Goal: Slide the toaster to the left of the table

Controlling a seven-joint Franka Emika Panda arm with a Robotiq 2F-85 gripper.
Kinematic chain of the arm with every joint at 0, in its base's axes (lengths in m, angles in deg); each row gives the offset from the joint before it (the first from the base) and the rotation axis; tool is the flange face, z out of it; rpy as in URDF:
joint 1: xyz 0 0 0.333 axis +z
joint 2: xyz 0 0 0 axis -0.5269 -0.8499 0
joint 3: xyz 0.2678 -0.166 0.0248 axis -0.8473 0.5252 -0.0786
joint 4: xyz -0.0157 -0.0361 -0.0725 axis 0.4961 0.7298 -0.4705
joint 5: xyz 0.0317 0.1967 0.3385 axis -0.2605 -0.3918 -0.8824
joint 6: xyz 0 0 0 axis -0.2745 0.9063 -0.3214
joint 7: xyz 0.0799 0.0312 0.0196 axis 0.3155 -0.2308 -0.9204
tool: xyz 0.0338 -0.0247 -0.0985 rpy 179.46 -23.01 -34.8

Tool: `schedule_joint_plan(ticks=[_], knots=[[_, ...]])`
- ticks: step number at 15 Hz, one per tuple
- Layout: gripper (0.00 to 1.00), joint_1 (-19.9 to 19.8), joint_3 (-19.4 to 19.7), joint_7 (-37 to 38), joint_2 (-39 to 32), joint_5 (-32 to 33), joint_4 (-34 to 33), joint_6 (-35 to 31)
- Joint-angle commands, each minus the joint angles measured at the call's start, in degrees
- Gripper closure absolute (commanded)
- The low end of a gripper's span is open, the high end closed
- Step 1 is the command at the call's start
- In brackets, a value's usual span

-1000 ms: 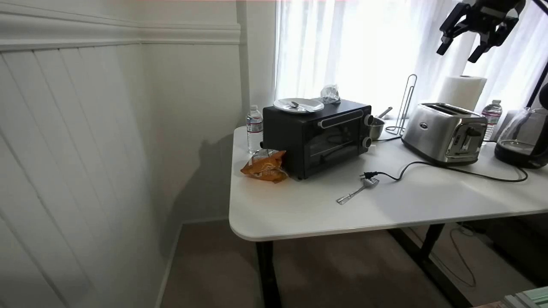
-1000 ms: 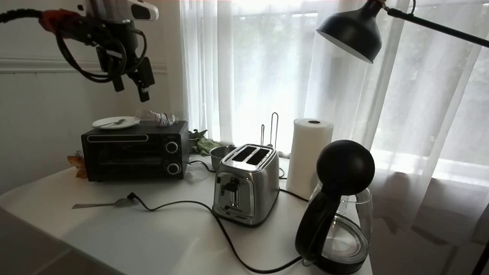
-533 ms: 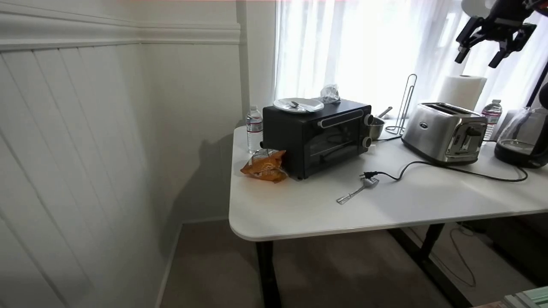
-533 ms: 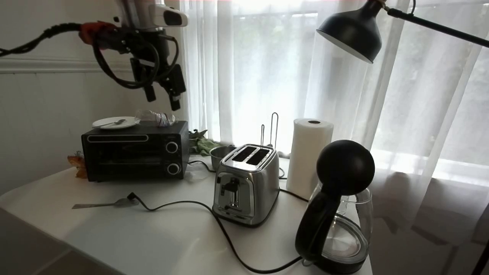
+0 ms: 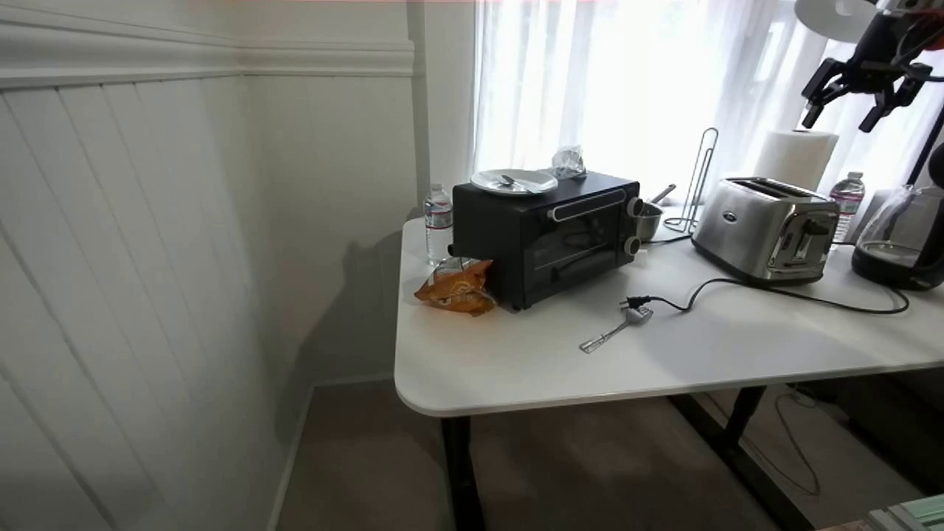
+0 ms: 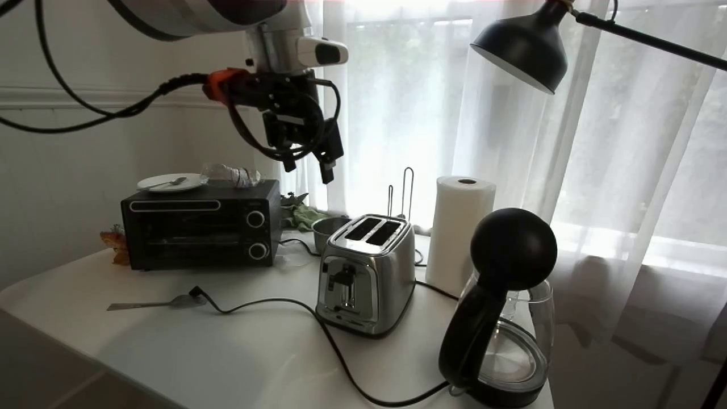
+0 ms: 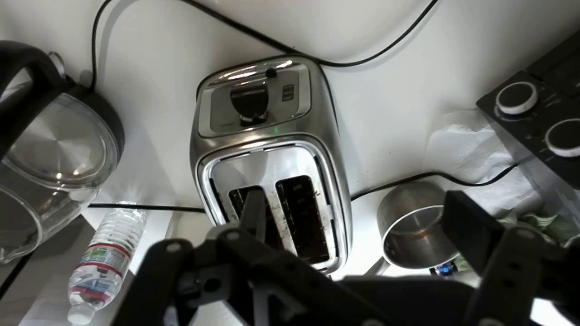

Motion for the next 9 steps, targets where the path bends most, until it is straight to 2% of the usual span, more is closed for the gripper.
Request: schedule_joint_plan(ticks=[1,3,9], knots=[[0.00,-0.7,1.4,-2.6,-7.2,4.1,-5.9,-1.1],[0.00,-1.0,2.4,-3.9,-10.7,6.2,-8.9,-1.0],[0.00,-0.9,6.2,-9.5,-20.5,5.9,-16.4,-1.0]])
